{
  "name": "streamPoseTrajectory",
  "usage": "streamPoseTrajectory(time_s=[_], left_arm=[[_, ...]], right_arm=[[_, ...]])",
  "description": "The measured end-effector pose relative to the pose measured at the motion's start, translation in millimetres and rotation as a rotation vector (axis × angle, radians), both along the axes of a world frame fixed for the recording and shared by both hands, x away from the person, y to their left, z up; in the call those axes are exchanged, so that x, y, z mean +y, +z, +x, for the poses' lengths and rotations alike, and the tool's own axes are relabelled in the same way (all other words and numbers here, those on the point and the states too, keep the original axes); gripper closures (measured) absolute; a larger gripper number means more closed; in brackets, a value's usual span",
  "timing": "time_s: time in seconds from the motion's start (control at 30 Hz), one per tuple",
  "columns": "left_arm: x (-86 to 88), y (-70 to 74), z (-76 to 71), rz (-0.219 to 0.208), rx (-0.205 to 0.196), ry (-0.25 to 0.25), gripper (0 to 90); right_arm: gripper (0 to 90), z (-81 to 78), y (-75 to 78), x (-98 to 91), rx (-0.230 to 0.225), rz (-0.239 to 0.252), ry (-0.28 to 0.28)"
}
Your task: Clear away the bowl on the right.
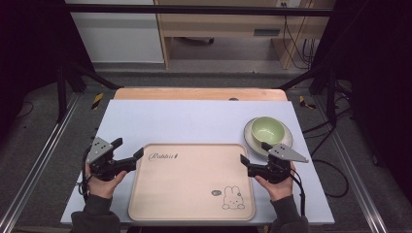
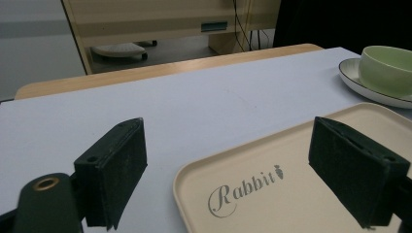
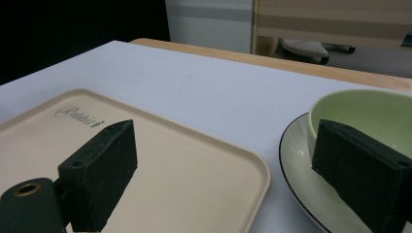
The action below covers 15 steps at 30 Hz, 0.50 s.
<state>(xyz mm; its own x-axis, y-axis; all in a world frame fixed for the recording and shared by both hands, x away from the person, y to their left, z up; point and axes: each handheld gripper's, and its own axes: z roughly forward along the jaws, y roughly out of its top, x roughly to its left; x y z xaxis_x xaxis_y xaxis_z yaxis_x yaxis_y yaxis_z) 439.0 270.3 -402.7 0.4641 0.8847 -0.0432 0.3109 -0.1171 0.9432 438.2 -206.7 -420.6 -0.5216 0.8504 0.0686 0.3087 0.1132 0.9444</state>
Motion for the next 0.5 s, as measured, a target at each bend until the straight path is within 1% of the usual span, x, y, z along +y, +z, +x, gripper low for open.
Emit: streamPoseTrajectory(time_s=[0.17,0.4,0.5], left_arm=[[-0.6,-2.1,0.7,0.003,0.008,0.002,13.3],[-0.7,-4.3,1.0,0.006,0.009,0.007,13.5],[-1.2,-4.9,1.0,0.010,0.015,0.007,13.5]], right_arm=[[9.6,-0.4,0.9,-1.2,0.004,0.008,-0.002],[10.1,-1.4,1.8,-1.7,0.005,0.003,-0.004],[10.2,-1.9,4.6,-1.1,0.003,-0.003,-0.011]])
